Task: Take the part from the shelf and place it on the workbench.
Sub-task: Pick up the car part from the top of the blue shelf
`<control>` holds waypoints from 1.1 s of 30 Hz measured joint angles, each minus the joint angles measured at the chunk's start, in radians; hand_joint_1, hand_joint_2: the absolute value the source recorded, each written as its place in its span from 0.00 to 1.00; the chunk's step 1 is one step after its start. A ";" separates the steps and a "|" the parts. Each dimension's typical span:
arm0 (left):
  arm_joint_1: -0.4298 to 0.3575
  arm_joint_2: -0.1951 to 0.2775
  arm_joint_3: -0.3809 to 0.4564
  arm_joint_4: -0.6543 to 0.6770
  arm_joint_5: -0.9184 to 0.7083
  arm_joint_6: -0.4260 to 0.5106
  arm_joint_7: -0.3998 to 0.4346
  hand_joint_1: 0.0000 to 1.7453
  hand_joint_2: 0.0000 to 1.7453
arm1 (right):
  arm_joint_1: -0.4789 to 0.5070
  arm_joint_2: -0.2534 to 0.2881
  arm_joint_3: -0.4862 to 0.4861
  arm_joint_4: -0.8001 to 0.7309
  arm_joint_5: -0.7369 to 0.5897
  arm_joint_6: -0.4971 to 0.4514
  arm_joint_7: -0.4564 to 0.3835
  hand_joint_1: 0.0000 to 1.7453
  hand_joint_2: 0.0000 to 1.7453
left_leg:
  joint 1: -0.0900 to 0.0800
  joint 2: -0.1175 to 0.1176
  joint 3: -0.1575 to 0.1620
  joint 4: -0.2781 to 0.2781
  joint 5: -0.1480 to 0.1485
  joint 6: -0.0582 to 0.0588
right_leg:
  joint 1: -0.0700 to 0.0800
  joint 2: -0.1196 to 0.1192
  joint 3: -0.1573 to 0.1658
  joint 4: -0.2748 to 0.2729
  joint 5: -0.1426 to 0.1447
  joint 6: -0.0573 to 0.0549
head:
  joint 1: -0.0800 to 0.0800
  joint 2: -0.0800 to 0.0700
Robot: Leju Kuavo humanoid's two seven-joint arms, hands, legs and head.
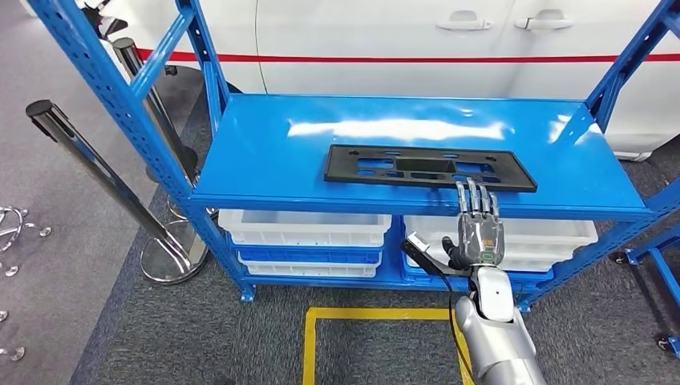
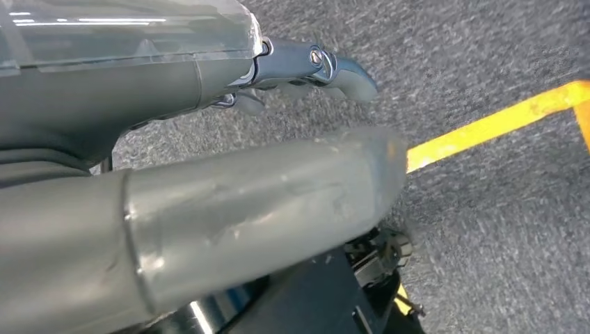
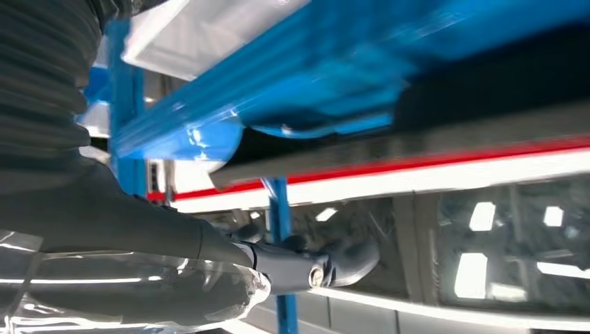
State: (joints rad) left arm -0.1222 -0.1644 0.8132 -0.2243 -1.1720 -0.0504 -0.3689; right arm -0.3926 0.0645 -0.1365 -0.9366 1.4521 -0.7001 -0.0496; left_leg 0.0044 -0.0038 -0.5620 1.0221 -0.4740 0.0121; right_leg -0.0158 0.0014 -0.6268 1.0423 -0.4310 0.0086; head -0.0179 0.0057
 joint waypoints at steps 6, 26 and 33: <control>0.009 0.001 -0.001 0.000 0.000 0.001 -0.005 0.00 0.00 | 0.015 0.007 0.010 -0.021 0.002 0.000 0.002 0.00 1.00 | 0.006 0.001 -0.139 0.264 -0.102 -0.017 | 0.003 -0.001 0.023 -0.006 -0.017 -0.031 | 0.000 0.000; 0.023 0.007 -0.014 0.000 0.003 0.008 -0.014 0.00 0.00 | 0.025 0.041 -0.066 -0.045 -0.165 0.000 -0.133 0.00 1.00 | -0.002 -0.002 -0.003 -0.003 0.015 0.030 | -0.007 -0.002 -0.036 0.084 -0.015 0.024 | 0.001 0.000; 0.017 0.007 -0.015 0.000 0.002 0.008 -0.010 0.00 0.00 | 0.024 0.056 -0.093 -0.052 -0.155 0.000 -0.143 0.00 1.00 | 0.000 0.000 -0.013 0.047 -0.030 -0.007 | -0.003 0.001 0.013 -0.006 -0.006 -0.017 | 0.000 0.000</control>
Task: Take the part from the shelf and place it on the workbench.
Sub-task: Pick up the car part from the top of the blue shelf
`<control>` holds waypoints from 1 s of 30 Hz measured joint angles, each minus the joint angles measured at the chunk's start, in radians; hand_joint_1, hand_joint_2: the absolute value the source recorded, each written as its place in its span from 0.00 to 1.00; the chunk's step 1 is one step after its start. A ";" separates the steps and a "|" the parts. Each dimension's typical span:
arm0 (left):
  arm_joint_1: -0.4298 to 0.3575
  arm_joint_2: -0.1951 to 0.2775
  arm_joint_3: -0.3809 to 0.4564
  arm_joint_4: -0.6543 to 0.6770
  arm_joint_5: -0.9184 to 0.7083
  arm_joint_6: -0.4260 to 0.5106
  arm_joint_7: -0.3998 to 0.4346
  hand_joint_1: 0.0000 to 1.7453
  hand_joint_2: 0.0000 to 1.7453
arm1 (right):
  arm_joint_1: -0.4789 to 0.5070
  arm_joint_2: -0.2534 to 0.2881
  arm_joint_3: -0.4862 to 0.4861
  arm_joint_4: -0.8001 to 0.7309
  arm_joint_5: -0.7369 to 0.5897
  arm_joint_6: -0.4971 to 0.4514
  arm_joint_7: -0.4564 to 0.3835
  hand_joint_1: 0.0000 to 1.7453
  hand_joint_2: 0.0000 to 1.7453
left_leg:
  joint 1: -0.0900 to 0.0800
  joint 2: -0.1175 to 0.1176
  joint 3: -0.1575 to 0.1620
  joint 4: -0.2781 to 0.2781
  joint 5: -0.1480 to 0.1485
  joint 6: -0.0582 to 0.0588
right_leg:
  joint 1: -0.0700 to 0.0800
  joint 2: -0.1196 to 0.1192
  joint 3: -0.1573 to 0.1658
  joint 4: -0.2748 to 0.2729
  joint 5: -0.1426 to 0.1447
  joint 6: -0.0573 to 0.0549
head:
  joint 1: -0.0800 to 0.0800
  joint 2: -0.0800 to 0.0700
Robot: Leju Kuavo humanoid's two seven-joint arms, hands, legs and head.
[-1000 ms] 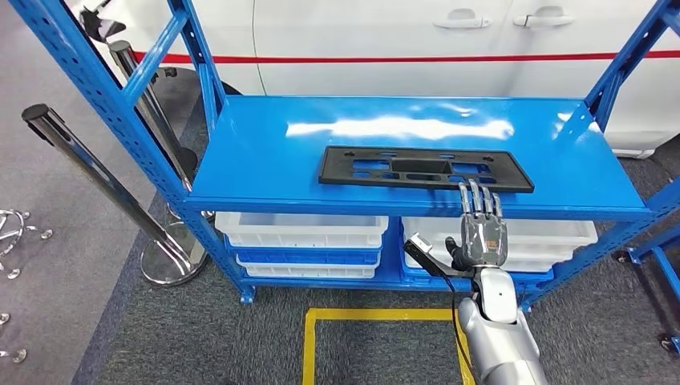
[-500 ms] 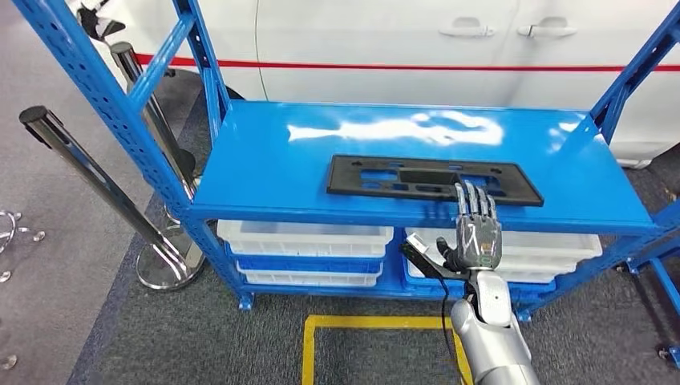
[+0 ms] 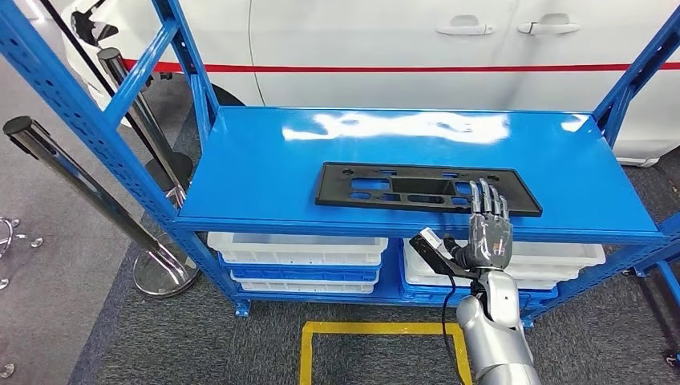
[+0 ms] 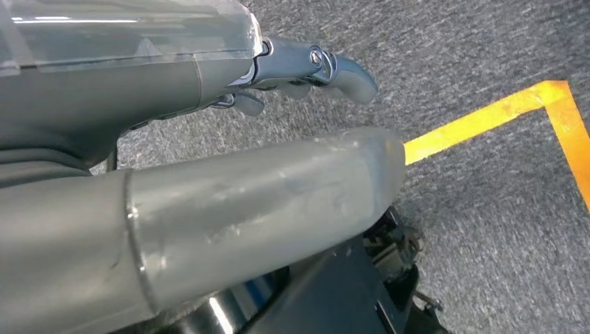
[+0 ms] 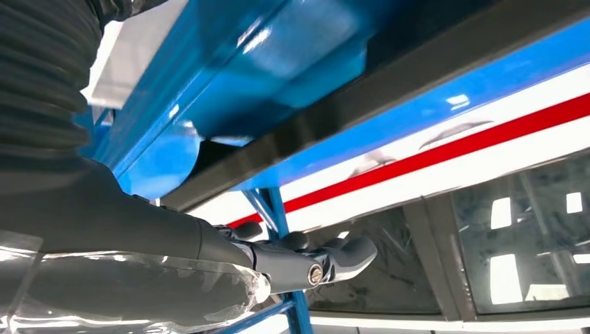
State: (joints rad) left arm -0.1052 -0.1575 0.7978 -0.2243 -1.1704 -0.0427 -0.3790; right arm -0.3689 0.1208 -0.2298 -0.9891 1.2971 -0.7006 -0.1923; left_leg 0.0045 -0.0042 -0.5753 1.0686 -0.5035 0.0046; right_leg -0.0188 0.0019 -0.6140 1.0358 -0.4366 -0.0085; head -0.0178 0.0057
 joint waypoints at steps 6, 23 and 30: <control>0.004 0.000 0.000 0.001 -0.001 -0.001 0.004 0.00 0.00 | 0.006 0.009 -0.006 -0.002 0.003 0.000 -0.001 0.00 1.00 | 0.005 0.001 -0.151 0.215 -0.025 -0.007 | 0.006 0.001 0.027 -0.002 -0.022 -0.012 | 0.000 0.000; -0.001 0.000 -0.006 0.001 -0.001 -0.001 0.010 0.00 0.00 | 0.020 0.017 -0.016 -0.011 0.013 0.000 0.003 0.00 1.00 | -0.004 -0.002 -0.002 -0.051 0.056 0.049 | 0.005 0.001 -0.082 0.150 -0.031 0.030 | 0.001 0.000; -0.005 -0.001 -0.009 0.002 -0.002 0.000 0.010 0.00 0.00 | 0.020 0.017 -0.016 -0.015 0.018 0.000 0.008 0.00 1.00 | -0.008 -0.001 0.010 -0.029 0.020 0.015 | 0.009 0.002 -0.002 -0.010 0.010 0.002 | 0.000 0.000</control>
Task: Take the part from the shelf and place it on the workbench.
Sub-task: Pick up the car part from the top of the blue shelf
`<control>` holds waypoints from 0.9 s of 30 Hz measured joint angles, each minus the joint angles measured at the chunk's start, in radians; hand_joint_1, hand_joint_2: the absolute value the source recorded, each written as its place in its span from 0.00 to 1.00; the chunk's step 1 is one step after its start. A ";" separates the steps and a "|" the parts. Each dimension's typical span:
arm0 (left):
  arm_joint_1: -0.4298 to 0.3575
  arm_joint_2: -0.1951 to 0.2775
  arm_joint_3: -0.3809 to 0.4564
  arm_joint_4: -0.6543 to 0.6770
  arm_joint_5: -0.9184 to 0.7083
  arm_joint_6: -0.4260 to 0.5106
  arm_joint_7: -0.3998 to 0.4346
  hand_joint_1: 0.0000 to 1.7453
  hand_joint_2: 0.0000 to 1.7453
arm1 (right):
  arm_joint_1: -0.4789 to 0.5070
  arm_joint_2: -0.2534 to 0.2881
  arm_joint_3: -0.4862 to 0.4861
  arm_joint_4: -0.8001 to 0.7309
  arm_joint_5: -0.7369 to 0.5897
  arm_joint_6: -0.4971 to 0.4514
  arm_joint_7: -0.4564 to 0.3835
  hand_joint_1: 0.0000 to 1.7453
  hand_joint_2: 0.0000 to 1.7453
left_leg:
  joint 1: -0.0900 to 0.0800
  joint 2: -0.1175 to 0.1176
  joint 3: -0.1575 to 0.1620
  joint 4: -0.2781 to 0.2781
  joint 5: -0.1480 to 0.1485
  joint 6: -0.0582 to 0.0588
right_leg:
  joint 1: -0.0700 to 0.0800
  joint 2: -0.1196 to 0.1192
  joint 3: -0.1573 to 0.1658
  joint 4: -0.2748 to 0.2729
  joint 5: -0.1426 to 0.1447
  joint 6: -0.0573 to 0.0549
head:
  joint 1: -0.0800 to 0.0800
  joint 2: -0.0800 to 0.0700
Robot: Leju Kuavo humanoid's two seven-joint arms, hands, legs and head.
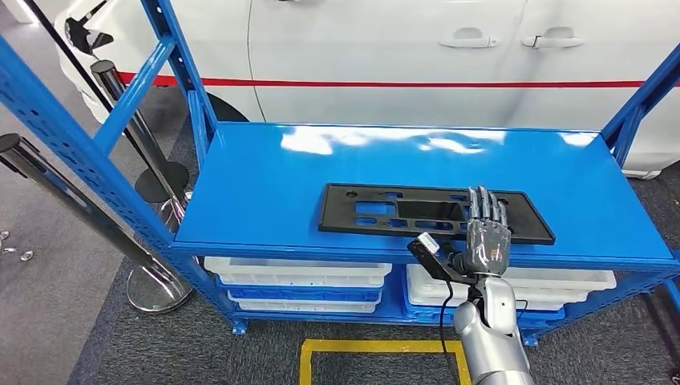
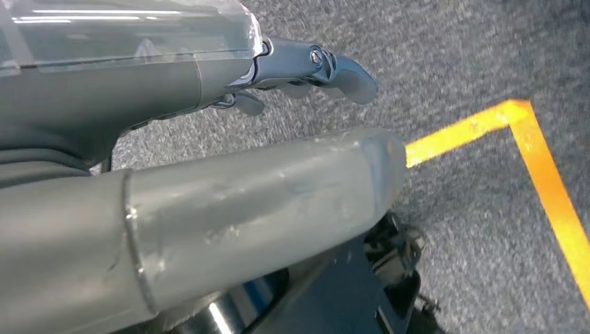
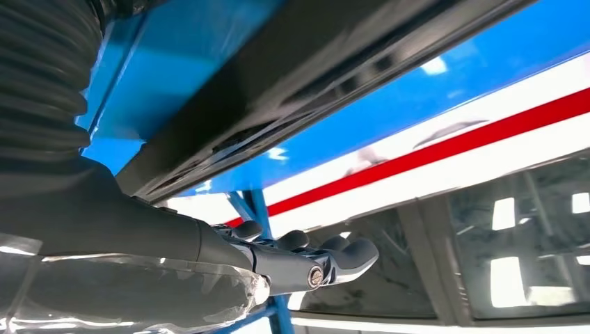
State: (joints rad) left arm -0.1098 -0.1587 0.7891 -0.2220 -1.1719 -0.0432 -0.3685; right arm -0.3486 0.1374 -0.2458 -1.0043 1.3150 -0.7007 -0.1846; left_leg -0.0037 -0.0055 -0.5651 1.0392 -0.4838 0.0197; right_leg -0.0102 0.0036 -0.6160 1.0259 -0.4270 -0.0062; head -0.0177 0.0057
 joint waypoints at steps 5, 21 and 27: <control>0.000 0.000 0.000 0.000 0.002 0.001 0.000 0.00 0.00 | 0.000 0.001 0.000 -0.002 0.000 0.000 0.002 0.00 1.00 | 0.008 0.000 -0.080 0.164 -0.079 -0.014 | -0.002 -0.003 0.017 -0.006 -0.005 -0.014 | -0.001 0.000; -0.005 -0.001 0.000 0.001 0.024 -0.007 -0.048 0.00 0.00 | 0.013 -0.003 -0.013 -0.010 -0.018 0.000 -0.004 1.00 1.00 | 0.010 0.002 -0.038 -0.029 0.066 0.034 | -0.004 0.001 -0.054 0.200 -0.141 0.037 | 0.000 0.000; -0.006 -0.001 0.000 0.001 0.024 -0.007 -0.054 0.00 0.00 | 0.017 -0.009 -0.019 -0.020 -0.018 0.000 -0.016 1.00 1.00 | 0.005 -0.001 -0.034 -0.012 0.048 0.025 | -0.002 -0.001 -0.017 0.064 -0.025 0.030 | 0.000 0.000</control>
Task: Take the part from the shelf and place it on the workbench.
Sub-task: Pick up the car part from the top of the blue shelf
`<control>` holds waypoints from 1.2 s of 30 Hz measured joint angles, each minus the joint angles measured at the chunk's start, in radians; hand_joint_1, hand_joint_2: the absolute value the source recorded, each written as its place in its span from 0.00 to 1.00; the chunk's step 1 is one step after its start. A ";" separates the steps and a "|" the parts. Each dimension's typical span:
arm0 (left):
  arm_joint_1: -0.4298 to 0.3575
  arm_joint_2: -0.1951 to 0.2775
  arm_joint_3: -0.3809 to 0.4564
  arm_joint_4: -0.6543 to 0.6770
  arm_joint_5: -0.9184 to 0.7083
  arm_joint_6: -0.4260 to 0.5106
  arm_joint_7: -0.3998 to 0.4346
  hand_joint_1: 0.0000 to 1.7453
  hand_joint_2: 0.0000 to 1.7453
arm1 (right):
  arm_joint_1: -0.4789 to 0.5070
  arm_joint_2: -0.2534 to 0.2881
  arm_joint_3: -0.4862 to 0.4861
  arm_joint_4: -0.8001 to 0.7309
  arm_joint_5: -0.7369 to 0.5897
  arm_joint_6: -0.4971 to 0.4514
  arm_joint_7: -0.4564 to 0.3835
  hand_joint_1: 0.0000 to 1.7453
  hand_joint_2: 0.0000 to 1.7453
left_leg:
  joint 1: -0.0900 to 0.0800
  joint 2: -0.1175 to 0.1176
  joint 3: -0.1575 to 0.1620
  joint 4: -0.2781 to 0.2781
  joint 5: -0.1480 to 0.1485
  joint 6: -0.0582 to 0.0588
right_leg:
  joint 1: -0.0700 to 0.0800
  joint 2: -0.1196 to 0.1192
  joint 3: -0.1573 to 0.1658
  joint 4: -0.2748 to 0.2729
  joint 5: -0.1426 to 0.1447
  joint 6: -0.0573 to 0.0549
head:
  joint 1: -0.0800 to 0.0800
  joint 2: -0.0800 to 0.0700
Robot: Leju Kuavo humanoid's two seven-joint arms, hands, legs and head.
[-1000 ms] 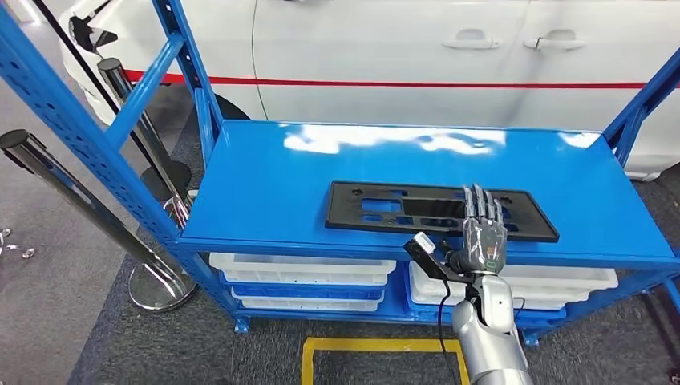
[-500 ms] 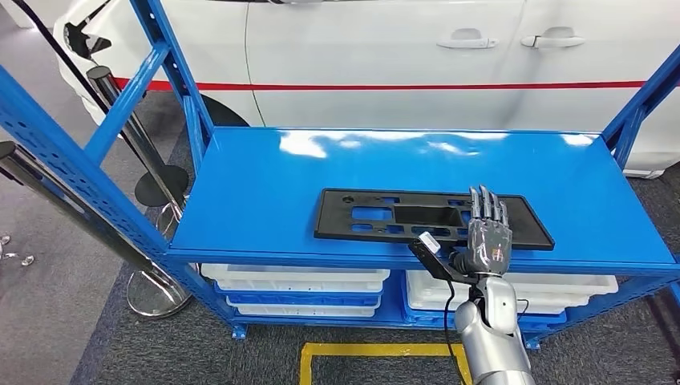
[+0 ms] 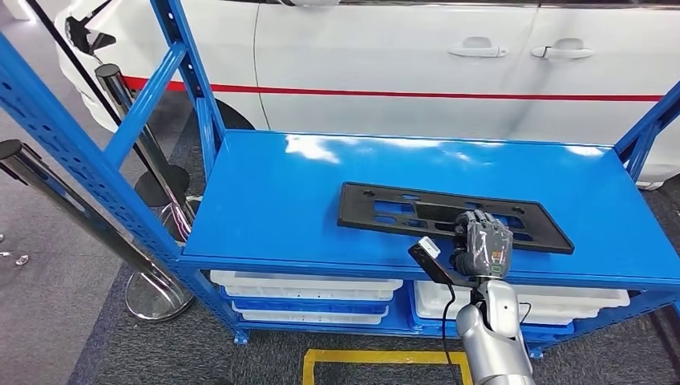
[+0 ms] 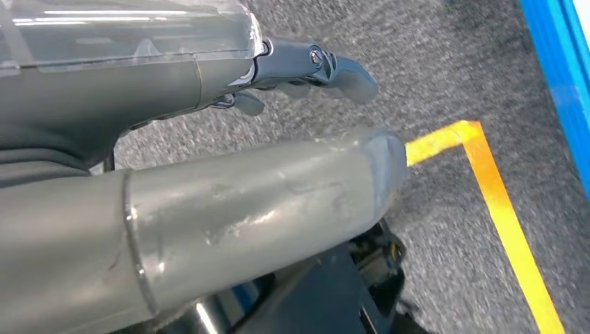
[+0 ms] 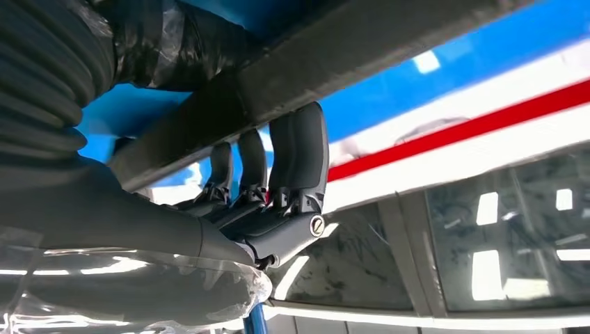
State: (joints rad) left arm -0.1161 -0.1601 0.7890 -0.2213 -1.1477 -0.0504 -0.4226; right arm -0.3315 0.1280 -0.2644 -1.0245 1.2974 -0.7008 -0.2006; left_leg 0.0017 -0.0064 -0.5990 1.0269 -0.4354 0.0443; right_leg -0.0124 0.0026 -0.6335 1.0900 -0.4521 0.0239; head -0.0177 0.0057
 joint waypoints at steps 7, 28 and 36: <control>-0.003 0.000 0.000 0.000 0.002 0.000 -0.002 0.00 0.00 | -0.002 -0.001 -0.002 -0.012 0.000 0.000 0.000 1.00 1.00 | 0.002 0.000 -0.026 0.068 -0.049 -0.034 | 0.000 -0.001 0.036 -0.067 0.013 -0.036 | -0.001 0.000; -0.008 -0.003 0.000 0.000 0.025 0.011 -0.006 0.00 0.00 | -0.001 0.001 -0.017 -0.043 -0.119 0.000 -0.099 1.00 1.00 | 0.003 0.001 0.004 -0.009 0.005 0.009 | -0.004 -0.001 -0.074 0.170 -0.078 0.009 | 0.000 0.000; -0.006 -0.004 0.000 0.000 0.037 0.031 -0.044 0.00 0.00 | 0.016 0.056 0.013 -0.222 -0.231 0.000 -0.263 1.00 1.00 | -0.002 0.000 -0.007 0.018 -0.015 -0.031 | -0.002 0.002 0.022 -0.051 0.011 -0.025 | -0.001 0.000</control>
State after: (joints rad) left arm -0.1217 -0.1642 0.7889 -0.2213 -1.1104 -0.0189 -0.4664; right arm -0.3157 0.1838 -0.2514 -1.2470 1.0659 -0.7008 -0.4635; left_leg 0.0001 -0.0060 -0.6063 1.0452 -0.4507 0.0134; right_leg -0.0142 0.0047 -0.6112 1.0394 -0.4415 -0.0016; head -0.0183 0.0057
